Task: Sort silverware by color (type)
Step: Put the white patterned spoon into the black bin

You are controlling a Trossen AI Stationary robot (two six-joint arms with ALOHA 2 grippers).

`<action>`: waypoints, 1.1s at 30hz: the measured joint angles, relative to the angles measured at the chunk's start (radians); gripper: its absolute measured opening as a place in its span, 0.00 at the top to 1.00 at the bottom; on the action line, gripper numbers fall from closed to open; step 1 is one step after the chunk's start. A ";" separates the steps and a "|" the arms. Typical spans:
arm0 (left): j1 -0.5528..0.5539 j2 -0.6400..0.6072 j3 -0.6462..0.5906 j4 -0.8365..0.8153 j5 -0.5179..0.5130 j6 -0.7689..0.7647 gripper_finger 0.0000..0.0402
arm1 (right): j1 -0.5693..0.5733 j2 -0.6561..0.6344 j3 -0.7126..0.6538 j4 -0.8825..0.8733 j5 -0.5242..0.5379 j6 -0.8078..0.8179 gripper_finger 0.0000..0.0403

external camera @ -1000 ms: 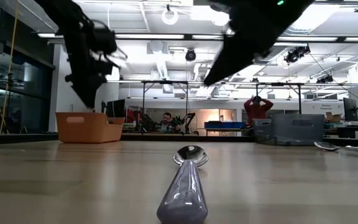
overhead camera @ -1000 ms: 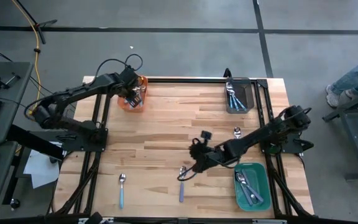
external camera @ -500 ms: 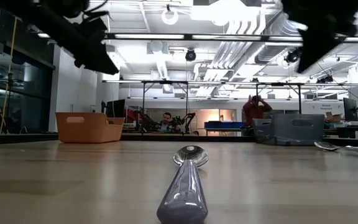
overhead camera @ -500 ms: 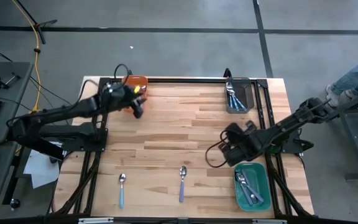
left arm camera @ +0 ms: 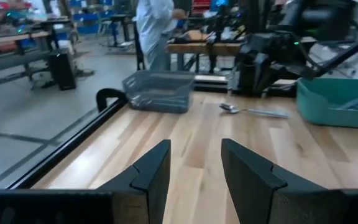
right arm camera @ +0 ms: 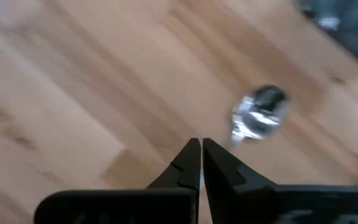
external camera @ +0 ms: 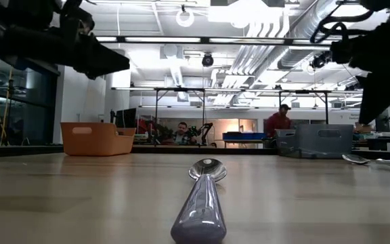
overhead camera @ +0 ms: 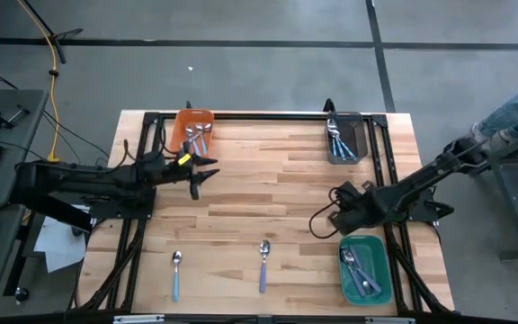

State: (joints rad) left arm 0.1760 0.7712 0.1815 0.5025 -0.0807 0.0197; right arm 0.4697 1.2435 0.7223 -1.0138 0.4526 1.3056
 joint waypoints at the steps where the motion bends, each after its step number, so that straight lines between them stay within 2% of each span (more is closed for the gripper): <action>1: -0.011 0.000 -0.009 0.016 0.000 0.002 0.66 | -0.001 -0.039 -0.034 0.058 -0.001 -0.022 1.00; 4: -0.037 0.000 -0.015 0.019 0.000 0.001 0.66 | -0.024 -0.147 -0.123 0.164 -0.037 -0.002 1.00; 7: -0.060 0.000 -0.015 0.027 0.000 0.002 0.66 | -0.056 -0.201 -0.185 0.167 -0.080 0.090 0.97; 15: -0.099 0.000 -0.015 0.027 -0.006 0.003 0.66 | -0.159 -0.174 -0.252 0.171 -0.127 0.217 0.71; 19: -0.106 0.000 -0.015 0.027 -0.007 0.003 0.66 | -0.209 -0.160 -0.267 0.205 -0.143 0.213 0.65; 23: -0.107 0.000 -0.015 0.023 -0.009 0.005 0.66 | -0.249 -0.144 -0.268 0.233 -0.169 0.179 0.66; 33: -0.107 0.000 -0.015 0.011 -0.009 0.010 0.66 | -0.330 -0.041 -0.266 0.278 -0.245 0.100 0.77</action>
State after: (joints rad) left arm 0.0689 0.7712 0.1661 0.5137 -0.0898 0.0299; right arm 0.1401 1.2022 0.4566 -0.7358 0.2080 1.4055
